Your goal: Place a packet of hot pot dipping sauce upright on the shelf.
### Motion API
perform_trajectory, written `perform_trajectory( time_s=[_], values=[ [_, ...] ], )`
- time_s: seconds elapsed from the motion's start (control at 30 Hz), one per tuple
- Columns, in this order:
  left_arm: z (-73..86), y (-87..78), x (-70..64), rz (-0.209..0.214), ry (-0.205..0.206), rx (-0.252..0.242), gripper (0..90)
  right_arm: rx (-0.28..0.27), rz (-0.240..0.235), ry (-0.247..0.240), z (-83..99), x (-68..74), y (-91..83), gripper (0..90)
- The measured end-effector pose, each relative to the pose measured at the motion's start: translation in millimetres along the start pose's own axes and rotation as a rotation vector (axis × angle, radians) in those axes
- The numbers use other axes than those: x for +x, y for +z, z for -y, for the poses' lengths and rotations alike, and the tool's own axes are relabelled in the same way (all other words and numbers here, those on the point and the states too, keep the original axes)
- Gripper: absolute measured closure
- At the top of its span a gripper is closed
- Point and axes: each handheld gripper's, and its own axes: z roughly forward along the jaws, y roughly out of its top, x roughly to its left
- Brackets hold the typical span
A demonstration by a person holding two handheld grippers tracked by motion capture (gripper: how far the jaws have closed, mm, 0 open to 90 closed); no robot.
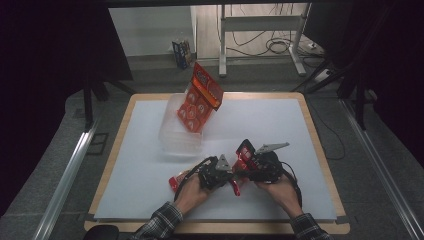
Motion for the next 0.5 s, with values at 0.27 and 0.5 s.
perform_trajectory(
  time_s=[0.27, 0.5],
  values=[
    [-0.2, -8.2, 1.1, 0.033, -0.013, -0.045, 81.3, -0.034, -0.031, -0.009, -3.7, 3.2, -6.2, 67.8],
    [-0.5, -17.2, -1.4, 0.037, -0.023, -0.093, 63.0, -0.045, 0.005, -0.058, -7.5, 9.2, -12.9, 68.1]
  ],
)
